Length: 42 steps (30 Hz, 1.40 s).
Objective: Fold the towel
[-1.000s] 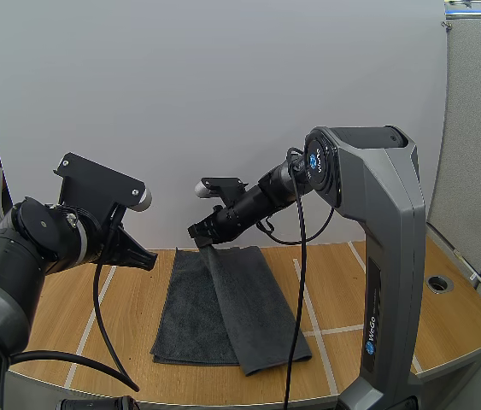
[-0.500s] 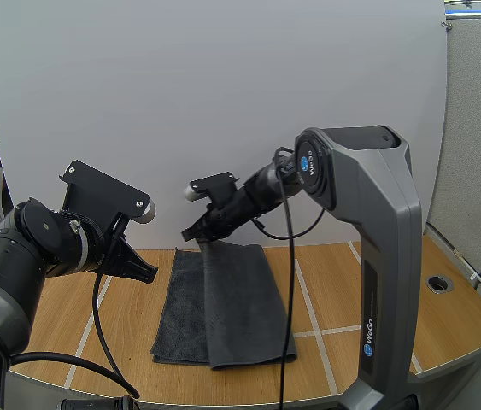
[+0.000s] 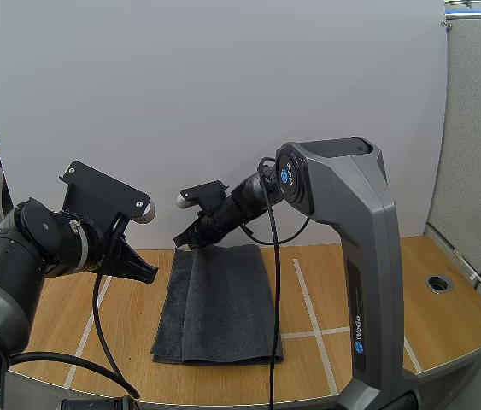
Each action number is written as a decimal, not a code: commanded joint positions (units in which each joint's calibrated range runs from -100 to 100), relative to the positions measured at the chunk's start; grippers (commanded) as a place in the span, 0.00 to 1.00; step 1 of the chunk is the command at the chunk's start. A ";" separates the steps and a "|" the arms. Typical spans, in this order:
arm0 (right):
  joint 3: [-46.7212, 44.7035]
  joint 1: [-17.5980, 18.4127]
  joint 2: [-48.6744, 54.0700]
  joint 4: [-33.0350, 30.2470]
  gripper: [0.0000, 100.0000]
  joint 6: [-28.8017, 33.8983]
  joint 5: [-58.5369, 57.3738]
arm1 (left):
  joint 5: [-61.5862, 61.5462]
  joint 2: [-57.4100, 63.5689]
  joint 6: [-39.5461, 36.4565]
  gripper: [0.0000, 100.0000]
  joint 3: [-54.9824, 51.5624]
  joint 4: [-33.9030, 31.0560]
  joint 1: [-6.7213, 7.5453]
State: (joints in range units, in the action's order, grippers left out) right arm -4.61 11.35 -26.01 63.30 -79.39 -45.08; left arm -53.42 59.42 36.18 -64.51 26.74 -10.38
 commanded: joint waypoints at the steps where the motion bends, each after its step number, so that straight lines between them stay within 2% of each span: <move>1: 0.60 0.73 -1.66 0.29 0.00 -0.37 1.71 | 0.18 0.34 -0.65 0.00 -0.10 0.24 0.08; 10: 3.05 2.12 -4.88 2.14 0.00 -0.37 4.50 | -6.52 0.34 -0.65 0.00 -0.10 0.24 0.08; 14: 4.32 2.12 -5.70 3.02 0.33 -0.37 5.52 | -11.15 0.34 -0.65 0.00 -0.10 0.37 0.08; 15: 4.51 2.12 -5.70 3.02 0.46 -0.37 6.01 | -11.58 0.34 -0.65 0.00 -0.10 0.37 0.08; 18: 4.51 2.21 -5.70 3.80 0.74 -0.37 8.23 | -11.58 0.34 -0.65 0.00 -0.10 0.37 0.08; 21: 4.51 2.21 -5.57 4.03 0.91 -0.37 7.31 | -11.58 0.34 -0.65 0.00 -0.10 0.37 0.08; 23: 4.51 2.21 -4.53 4.03 0.99 0.07 5.62 | -11.58 0.34 -0.65 0.00 -0.10 0.37 0.08; 24: 4.51 2.21 -3.87 3.93 1.00 0.29 4.90 | -11.58 0.34 -0.65 0.00 -0.10 0.37 0.08; 29: 4.38 2.14 1.60 -0.99 1.00 4.21 0.33 | -11.58 0.34 -0.65 0.00 -0.10 0.37 0.08; 34: 3.50 0.56 7.10 -9.34 1.00 10.30 -14.84 | -11.53 0.34 -0.65 0.00 -0.10 0.13 0.08; 35: 2.78 -0.03 8.23 -10.61 0.95 11.26 -17.39 | -11.53 0.34 -0.65 0.00 -0.10 0.13 0.08; 37: 0.22 -1.48 10.54 -12.05 0.81 11.59 -20.58 | -11.53 0.34 -0.65 0.00 -0.10 0.13 0.08; 40: -5.05 -4.26 15.20 -13.02 0.48 11.59 -24.83 | -9.85 0.34 -0.65 0.00 -0.10 0.15 0.08; 41: -7.37 -5.53 16.79 -13.08 0.33 11.05 -26.81 | -9.28 0.34 -0.65 0.00 -0.10 0.15 0.08; 42: -8.95 -6.40 18.43 -13.08 0.22 10.56 -28.14 | -8.84 0.34 -0.65 0.00 -0.10 0.15 0.08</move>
State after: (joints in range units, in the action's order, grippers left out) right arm -2.38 11.41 -18.33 54.41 -69.03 -60.72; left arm -64.81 59.42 36.09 -64.51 26.74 -10.38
